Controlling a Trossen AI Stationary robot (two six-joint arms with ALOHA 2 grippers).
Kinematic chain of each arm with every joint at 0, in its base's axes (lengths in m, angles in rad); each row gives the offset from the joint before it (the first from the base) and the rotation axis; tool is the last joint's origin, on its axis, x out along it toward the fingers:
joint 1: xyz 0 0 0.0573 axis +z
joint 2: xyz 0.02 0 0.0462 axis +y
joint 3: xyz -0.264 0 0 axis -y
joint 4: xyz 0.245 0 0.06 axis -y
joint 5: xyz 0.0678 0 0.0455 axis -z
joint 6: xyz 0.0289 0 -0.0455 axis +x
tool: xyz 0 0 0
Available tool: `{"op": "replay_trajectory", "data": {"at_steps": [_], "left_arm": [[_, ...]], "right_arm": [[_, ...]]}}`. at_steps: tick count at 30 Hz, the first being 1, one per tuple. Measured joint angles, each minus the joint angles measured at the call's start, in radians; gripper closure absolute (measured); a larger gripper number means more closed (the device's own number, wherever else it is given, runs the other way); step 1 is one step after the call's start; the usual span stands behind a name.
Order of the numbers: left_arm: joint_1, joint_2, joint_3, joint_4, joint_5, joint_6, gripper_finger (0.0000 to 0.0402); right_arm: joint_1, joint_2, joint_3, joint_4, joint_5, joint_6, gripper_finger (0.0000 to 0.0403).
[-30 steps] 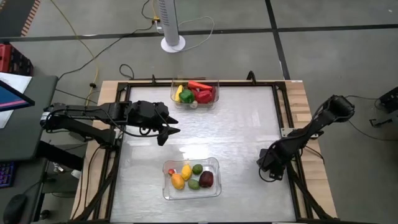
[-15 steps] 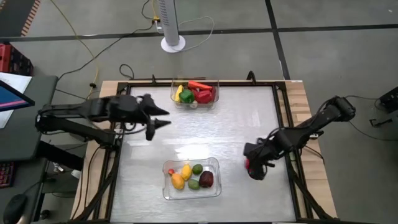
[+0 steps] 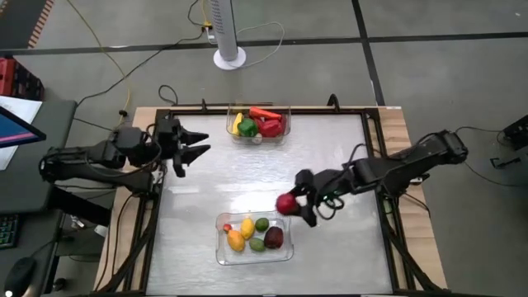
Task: Sort produce into baskets
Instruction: Put the tomato into the bottom transparent bin
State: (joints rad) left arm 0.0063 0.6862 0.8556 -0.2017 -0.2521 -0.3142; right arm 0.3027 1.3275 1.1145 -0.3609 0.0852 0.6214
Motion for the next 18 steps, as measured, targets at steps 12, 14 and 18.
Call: {"op": "replay_trajectory", "data": {"at_steps": [12,14,18], "left_arm": [[0.0,-0.311,-0.287,0.061,-0.019,-0.223,0.0208],[0.0,-0.34,-0.309,0.055,-0.022,-0.224,0.0208],[0.0,-0.398,-0.362,-0.001,-0.025,-0.255,0.0208]], "right_arm": [[0.014,0.317,0.204,0.08,-0.232,-0.119,0.0064],[-0.009,0.317,0.204,0.066,-0.266,-0.097,0.0044],[-0.038,0.315,0.205,0.008,-0.268,-0.088,0.001]]}}
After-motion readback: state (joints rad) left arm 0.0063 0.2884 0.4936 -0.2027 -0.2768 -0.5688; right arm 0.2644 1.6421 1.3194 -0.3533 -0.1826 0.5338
